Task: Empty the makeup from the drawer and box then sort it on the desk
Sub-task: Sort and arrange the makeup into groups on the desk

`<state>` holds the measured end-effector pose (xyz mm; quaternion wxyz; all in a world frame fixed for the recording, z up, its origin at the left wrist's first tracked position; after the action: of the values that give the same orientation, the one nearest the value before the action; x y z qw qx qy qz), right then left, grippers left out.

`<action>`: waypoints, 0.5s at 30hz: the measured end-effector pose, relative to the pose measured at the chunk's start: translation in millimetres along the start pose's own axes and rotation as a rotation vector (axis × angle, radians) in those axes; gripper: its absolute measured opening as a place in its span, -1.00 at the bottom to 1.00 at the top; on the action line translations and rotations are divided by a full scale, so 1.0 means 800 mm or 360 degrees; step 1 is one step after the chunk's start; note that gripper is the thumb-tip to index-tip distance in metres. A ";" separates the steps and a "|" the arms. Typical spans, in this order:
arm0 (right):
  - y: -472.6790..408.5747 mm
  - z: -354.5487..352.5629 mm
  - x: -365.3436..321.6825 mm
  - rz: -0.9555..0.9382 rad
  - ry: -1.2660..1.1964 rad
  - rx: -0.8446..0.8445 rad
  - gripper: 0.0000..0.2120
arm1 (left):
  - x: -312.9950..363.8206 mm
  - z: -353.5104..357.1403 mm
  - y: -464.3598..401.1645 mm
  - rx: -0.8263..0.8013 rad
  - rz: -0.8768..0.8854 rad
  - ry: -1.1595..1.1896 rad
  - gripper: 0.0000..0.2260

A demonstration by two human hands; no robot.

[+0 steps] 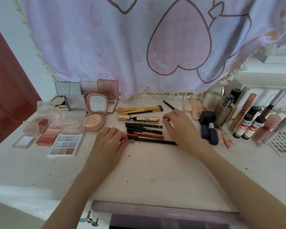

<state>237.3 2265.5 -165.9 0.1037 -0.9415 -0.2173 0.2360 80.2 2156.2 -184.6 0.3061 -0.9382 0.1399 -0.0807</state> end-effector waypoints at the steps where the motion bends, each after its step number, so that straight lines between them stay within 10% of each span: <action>1: -0.015 -0.002 0.014 0.0103 0.0064 0.0025 -0.71 | 0.000 0.000 -0.001 0.0004 0.0003 -0.0008 -0.86; 15: -0.076 0.022 0.056 0.0518 0.0682 -0.0194 -0.78 | 0.007 -0.011 0.000 0.0059 -0.0038 -0.0054 -0.80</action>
<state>242.3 2341.7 -181.0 0.0512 -0.9969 -0.0500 0.0316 83.5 2149.4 -177.4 0.3247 -0.9352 0.1219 -0.0710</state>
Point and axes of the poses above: each hand's wrist, its own y-axis away from the middle knuckle, its own z-axis out of the palm, x = y × z, the point moved 10 cm from there along -y, towards the middle knuckle, and after that the axes turned 11 degrees about z, right-handed, at the moved point
